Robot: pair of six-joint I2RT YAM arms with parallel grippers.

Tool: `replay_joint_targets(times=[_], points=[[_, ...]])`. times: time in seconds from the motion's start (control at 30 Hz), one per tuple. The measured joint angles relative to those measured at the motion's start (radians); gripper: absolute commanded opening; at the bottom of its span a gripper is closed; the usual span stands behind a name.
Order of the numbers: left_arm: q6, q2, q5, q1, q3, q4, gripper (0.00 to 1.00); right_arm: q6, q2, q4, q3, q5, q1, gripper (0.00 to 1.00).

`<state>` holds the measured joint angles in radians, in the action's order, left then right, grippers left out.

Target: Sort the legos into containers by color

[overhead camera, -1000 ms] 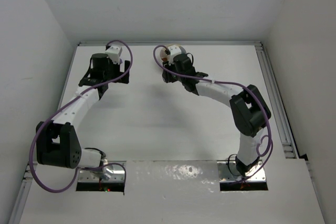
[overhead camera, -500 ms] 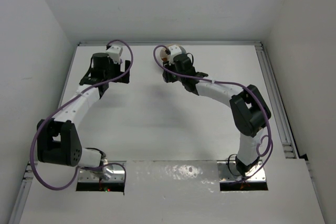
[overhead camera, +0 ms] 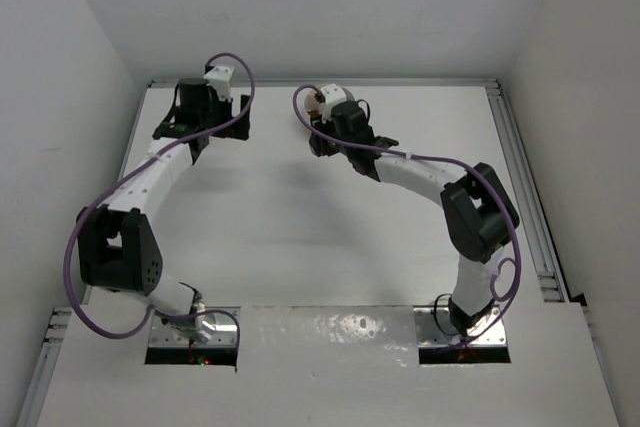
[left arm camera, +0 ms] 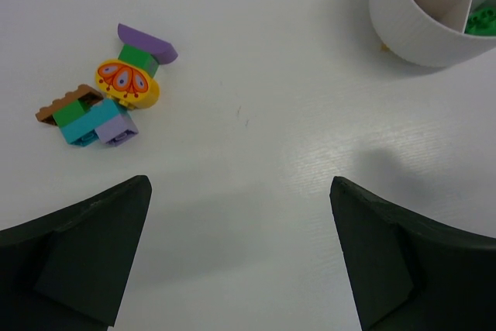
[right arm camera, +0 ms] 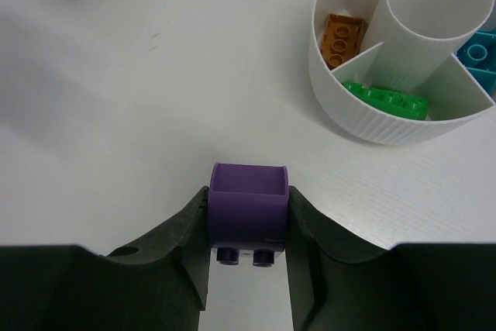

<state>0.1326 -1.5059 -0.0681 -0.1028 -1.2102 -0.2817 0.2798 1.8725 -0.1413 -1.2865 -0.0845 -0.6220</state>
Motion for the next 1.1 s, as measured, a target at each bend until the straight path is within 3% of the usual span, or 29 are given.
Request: replay_joint_targets(times=[0.57,1.1], points=[[0.129,-0.151,0.044,0.0,-0.401,-0.227,1.0,-0.002,0.0,-0.008,-0.016,0.044,0.001,0.0],[0.259,-0.228,0.109,-0.001,-0.438,-0.403,1.0,0.0,-0.002,-0.007,-0.015,0.044,0.003,0.0]])
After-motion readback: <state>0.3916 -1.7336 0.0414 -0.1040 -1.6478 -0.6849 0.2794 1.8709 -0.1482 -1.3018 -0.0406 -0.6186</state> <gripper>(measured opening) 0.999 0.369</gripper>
